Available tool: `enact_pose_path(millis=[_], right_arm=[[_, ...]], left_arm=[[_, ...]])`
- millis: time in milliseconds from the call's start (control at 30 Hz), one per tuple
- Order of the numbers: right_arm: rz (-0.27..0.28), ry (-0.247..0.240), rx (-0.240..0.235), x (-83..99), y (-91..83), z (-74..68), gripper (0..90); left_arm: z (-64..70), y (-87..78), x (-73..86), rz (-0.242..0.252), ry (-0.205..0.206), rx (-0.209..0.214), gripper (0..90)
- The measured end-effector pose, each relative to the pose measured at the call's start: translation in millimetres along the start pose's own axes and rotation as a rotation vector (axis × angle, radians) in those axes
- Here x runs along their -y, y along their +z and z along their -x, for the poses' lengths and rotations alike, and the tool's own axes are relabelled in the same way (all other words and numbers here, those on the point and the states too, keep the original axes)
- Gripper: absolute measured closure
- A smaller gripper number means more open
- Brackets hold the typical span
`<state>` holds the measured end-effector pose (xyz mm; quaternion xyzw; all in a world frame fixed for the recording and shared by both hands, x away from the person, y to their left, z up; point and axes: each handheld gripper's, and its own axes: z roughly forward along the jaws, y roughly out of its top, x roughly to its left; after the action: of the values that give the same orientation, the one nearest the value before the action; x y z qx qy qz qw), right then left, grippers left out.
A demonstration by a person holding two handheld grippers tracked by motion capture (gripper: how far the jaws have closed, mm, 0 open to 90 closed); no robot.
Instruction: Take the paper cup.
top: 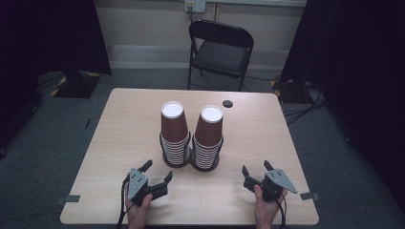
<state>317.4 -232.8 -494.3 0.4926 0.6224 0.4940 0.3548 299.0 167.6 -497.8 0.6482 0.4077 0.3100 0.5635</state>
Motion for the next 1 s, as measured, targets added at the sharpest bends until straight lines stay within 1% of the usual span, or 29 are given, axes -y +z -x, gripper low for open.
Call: enact_pose_path(millis=[33,133,200,267,300,333,367,400,467,533,567,633,667,700,733,800,833,900,967,1000], right_arm=[[-0.001,0.005,-0.001,0.2,-0.7,0.5,13.5],[0.001,0.011,-0.002,0.3,-1.5,1.1,13.5],[-0.007,0.011,-0.001,0.1,-1.0,0.7,13.8],[-0.016,-0.004,-0.002,-0.1,-0.8,-0.4,14.5],[-0.019,-0.002,0.006,-0.2,-0.5,-0.9,15.2],[-0.02,0.007,-0.012,-0.5,0.5,0.6,15.6],[-0.02,0.007,-0.012,-0.5,0.5,0.6,15.6],[-0.02,0.024,-0.006,-0.8,1.3,1.8,15.5],[-0.02,0.031,-0.009,-1.0,1.7,2.7,15.6],[-0.016,0.043,-0.022,-2.1,0.5,3.0,21.2],[-0.01,0.045,-0.028,-2.7,-0.2,2.8,22.3],[-0.006,0.047,-0.037,-4.6,-1.4,1.4,21.2],[0.0,0.054,-0.047,-5.5,-2.1,0.6,21.8],[0.003,0.059,-0.064,-6.1,-2.8,-0.2,23.0],[0.004,0.063,-0.07,-7.0,-3.3,-1.2,23.3],[0.003,0.053,-0.076,-8.4,-3.4,-3.2,24.0],[0.002,0.05,-0.084,-9.0,-3.2,-4.1,25.5],[-0.003,0.04,-0.091,-10.3,-2.5,-5.7,25.6],[0.005,0.042,-0.104,-11.5,-2.5,-7.0,25.6],[0.011,0.032,-0.109,-12.9,-2.7,-9.1,25.7]], left_arm=[[-0.7,-0.2,0.0,0.002,-0.005,0.006,15.5],[-0.9,-0.5,0.1,0.003,-0.008,0.002,15.6],[-0.8,-0.4,0.1,0.003,-0.011,0.002,15.7],[-0.9,-0.1,0.0,0.001,-0.007,0.005,15.9],[-0.8,-0.1,-0.1,0.001,-0.006,0.005,16.0],[-0.8,0.0,-0.1,0.0,-0.005,0.005,16.0],[-0.8,0.0,-0.1,0.001,-0.006,0.004,16.0],[-0.8,-0.1,0.0,0.002,-0.007,0.005,16.0],[-0.9,0.0,-0.1,0.001,-0.008,0.005,16.0],[-1.0,0.3,-0.3,-0.004,-0.004,0.007,15.9],[-0.6,0.3,-0.3,-0.004,-0.004,0.007,15.9],[-0.2,-0.1,-0.1,0.001,0.001,0.009,15.9],[-0.6,-0.4,-0.1,0.0,0.009,0.01,15.9],[-0.6,-0.6,-0.1,0.002,0.008,0.009,15.9],[-0.7,-0.7,0.0,0.004,0.006,0.005,15.9],[-0.6,-0.8,0.1,0.007,0.002,0.004,16.0],[-0.5,-0.9,0.1,0.007,0.003,0.004,16.0],[-0.4,-1.0,0.2,0.008,0.007,0.006,16.0],[-0.5,-1.0,0.2,0.008,0.009,0.008,16.0],[-0.6,-1.1,0.2,0.009,0.009,0.009,16.0]])
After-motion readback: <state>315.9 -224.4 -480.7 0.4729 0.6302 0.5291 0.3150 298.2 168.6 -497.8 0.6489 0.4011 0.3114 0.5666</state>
